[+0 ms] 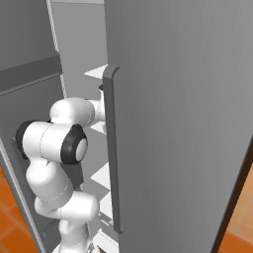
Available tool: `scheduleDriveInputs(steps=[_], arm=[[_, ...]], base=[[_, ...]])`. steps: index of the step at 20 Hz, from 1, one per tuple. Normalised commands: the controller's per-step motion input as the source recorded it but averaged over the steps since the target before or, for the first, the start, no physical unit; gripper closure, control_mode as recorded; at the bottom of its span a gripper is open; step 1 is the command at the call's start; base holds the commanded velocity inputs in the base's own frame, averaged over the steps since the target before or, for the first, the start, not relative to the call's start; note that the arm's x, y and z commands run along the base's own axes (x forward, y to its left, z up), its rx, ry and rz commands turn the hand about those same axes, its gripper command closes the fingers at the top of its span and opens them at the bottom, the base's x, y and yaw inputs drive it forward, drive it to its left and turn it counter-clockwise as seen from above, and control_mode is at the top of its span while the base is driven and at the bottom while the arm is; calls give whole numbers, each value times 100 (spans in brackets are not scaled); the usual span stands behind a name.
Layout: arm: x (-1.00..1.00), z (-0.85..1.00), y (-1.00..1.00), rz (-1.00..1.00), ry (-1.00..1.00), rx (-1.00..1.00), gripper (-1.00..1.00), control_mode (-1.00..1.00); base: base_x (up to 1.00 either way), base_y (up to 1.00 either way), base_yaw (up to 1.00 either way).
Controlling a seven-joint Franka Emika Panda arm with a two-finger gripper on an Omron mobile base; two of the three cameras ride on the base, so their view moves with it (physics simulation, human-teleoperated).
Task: Take the meat container that has the shrimp and place it on the second highest rack of the freezer. Then take the vegetable container that has the garlic and corn and place it on the highest rack of the freezer.
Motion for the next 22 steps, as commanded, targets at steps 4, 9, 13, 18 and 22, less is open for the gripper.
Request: scheduleDriveInputs(steps=[4, 9, 13, 18, 22], arm=[[0, -1, 0, 0, 0, 0, 100, -100], [0, 0, 0, 0, 0, 0, 100, -100], [0, 0, 0, 0, 0, 0, -100, -100], [0, 0, 0, 0, 0, 0, -100, -100], [-8, 0, 1, 1, 1, 0, -100, -100]], base=[[0, 0, 0], [0, 0, 0], [0, 0, 0], [0, 0, 0], [0, 0, 0]])
